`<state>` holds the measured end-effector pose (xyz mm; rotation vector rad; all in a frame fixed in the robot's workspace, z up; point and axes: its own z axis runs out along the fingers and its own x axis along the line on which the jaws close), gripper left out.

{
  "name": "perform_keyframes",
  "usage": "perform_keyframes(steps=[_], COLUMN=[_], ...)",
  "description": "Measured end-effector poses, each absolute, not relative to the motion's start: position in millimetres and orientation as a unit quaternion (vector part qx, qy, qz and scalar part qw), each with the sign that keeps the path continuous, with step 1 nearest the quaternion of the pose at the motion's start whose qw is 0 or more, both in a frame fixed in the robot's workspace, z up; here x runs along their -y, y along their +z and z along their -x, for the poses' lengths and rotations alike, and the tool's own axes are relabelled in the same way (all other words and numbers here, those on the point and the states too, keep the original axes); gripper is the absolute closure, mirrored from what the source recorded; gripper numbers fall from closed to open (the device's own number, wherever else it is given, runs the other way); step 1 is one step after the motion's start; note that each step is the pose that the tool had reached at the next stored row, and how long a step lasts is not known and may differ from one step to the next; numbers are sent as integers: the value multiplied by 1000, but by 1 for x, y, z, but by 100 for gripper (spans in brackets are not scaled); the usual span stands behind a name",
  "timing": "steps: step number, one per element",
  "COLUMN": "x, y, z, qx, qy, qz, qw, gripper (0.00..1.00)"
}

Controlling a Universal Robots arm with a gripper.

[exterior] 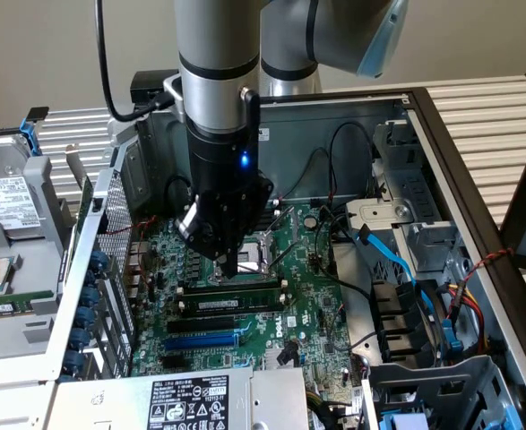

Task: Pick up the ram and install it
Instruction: 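Press down the ram until it locks into place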

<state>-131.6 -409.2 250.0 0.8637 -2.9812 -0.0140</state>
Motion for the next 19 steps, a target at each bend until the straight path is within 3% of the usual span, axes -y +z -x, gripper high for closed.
perform_keyframes(steps=[19], x=[409], y=[250], z=[132], qx=[985], qy=[-2], qz=[-171], qw=[17], gripper=[89])
